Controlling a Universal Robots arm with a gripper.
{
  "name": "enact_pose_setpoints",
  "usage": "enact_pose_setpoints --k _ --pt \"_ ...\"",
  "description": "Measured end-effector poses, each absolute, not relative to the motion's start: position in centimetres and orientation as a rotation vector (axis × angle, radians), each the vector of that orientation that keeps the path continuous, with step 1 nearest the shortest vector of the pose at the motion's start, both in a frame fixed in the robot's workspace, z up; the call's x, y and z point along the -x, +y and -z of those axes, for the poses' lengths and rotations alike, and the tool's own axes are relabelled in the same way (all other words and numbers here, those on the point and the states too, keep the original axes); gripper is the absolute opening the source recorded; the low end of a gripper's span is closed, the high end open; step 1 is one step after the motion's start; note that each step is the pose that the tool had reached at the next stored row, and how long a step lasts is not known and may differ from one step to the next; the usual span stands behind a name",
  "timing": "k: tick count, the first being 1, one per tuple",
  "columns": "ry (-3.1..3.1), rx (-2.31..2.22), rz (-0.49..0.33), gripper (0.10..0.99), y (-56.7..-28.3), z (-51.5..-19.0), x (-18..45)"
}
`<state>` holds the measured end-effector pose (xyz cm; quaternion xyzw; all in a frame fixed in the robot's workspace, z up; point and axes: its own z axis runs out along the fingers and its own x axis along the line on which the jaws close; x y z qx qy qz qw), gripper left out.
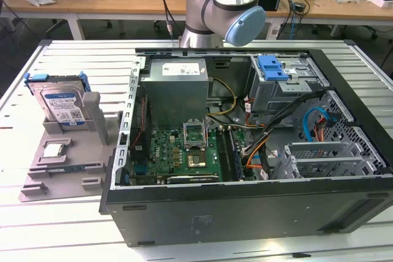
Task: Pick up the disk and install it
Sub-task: 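Pick up the disk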
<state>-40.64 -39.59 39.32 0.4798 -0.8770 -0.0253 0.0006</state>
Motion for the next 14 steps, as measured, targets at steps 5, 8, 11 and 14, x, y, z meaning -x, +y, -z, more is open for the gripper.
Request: enact_pose_setpoints --k 5,8,11,14 --pt "-2.7 -1.599 0.079 0.106 -39.59 -39.33 40.64" --pt "-2.679 -1.632 0.079 0.106 -39.59 -39.33 40.64" --pt "-2.656 -1.668 0.079 0.106 -39.59 -39.32 40.64" --pt "-2.628 -1.71 0.079 0.106 -39.59 -39.32 40.64"
